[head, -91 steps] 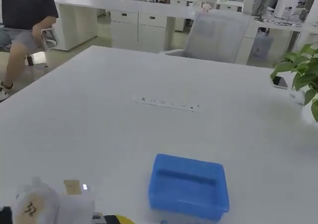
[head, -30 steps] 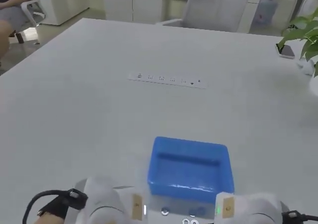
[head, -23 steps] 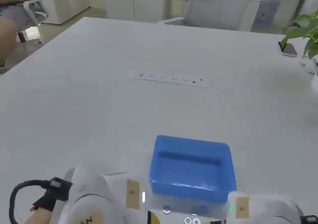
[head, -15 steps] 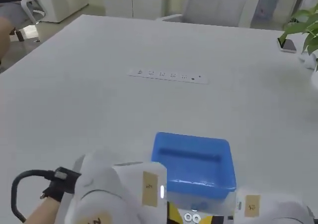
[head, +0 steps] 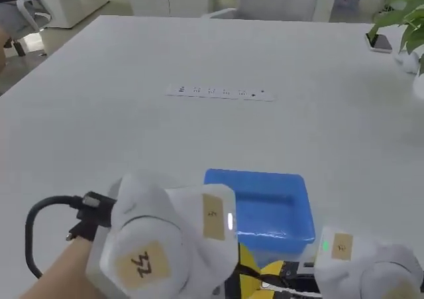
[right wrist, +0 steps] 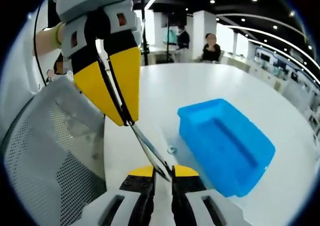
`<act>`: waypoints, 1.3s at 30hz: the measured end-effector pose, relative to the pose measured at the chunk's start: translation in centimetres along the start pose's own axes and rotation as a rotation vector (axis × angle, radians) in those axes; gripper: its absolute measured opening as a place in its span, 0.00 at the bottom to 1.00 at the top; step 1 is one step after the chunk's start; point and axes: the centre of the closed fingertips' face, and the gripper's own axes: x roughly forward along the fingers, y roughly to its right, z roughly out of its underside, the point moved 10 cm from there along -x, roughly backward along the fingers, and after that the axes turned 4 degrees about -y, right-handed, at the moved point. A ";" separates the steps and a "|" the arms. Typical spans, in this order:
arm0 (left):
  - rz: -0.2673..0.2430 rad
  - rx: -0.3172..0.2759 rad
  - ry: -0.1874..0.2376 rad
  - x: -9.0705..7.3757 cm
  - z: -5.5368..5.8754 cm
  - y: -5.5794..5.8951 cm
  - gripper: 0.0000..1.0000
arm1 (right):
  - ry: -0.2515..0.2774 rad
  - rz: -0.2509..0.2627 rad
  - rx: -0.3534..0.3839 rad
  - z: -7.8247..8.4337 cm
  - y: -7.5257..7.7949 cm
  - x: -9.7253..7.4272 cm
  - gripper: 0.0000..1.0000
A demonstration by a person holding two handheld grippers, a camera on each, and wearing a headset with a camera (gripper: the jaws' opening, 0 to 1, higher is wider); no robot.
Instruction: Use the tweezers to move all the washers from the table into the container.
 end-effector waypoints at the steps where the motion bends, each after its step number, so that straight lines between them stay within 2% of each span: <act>1: 0.002 -0.001 -0.001 0.0 0.0 -0.2 0.00 | 0.002 0.003 0.005 0.0 0.1 0.0 0.09; 7: 0.038 0.020 -0.026 0.5 -0.1 -1.4 0.00 | 0.006 -0.015 0.067 0.4 0.2 0.3 0.09; 12: 0.054 0.059 -0.044 0.7 -0.9 -2.4 0.00 | 0.028 -0.004 0.092 0.5 0.6 0.0 0.09; 17: 0.070 0.103 -0.060 1.2 -1.6 -2.7 0.00 | 0.049 -0.001 0.143 0.7 1.1 -0.1 0.09; 18: 0.082 0.101 -0.069 1.4 -1.6 -2.8 0.00 | 0.042 0.000 0.148 0.8 1.1 -0.1 0.09; 19: 0.085 0.095 -0.055 1.4 -1.6 -2.9 0.00 | 0.043 -0.004 0.164 0.9 1.1 0.0 0.09; 21: 0.103 0.048 -0.050 1.5 -1.7 -3.2 0.00 | 0.041 -0.007 0.183 1.0 1.2 0.0 0.09; 24: 0.118 0.034 -0.062 1.6 -2.0 -3.7 0.00 | 0.044 -0.020 0.198 1.1 1.1 0.0 0.08; 26: 0.151 0.039 -0.071 1.7 -2.1 -3.7 0.00 | 0.044 -0.025 0.196 1.1 1.0 -0.1 0.08; 31: 0.186 0.055 -0.080 1.6 -2.5 -3.5 0.00 | 0.042 -0.038 0.189 1.0 0.4 -0.1 0.08; 33: 0.203 0.054 -0.085 1.9 -2.2 -3.4 0.00 | 0.022 -0.030 0.154 1.0 0.3 0.1 0.08; 39: 0.203 0.066 -0.083 1.7 -2.0 -3.4 0.00 | 0.018 -0.025 0.143 1.0 0.2 -0.1 0.08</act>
